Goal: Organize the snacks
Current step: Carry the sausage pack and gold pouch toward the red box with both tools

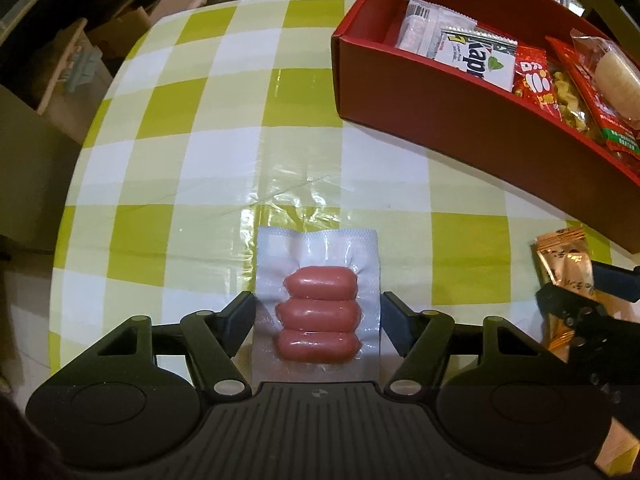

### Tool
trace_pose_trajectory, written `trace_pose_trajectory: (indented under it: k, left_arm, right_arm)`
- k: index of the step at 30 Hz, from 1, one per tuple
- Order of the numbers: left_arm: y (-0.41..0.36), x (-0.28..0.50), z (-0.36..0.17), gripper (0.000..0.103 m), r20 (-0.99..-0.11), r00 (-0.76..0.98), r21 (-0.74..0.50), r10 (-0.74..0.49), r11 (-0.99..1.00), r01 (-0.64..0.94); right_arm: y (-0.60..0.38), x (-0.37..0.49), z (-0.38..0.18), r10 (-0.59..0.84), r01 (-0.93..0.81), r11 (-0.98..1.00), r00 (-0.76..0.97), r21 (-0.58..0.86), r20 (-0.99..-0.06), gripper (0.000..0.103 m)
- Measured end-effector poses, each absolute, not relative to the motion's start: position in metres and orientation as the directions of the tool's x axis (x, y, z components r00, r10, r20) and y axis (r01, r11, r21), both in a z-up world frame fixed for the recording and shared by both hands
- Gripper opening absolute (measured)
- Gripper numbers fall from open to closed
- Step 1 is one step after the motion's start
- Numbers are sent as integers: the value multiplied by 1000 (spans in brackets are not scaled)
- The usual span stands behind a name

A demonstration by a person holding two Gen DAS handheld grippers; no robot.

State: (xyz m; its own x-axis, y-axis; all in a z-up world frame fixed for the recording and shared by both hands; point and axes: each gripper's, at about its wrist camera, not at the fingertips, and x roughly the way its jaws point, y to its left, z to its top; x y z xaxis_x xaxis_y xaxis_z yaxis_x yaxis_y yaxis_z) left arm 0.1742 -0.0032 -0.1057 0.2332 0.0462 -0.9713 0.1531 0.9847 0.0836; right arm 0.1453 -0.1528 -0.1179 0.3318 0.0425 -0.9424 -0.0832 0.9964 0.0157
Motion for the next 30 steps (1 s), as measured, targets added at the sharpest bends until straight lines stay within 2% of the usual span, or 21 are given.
trace_pose_trajectory:
  k: [9,30]
  left_arm:
    - [-6,168,-95,73,-966,256,92,47,982,165]
    - [-21,163,-45,73,-935,353,33,-38,980,194]
  right_arm:
    - [-156,143,-103,39,-66,998,370,16,-928,46]
    - [-162,140,-64,81,-57,996,468,61,-880,46]
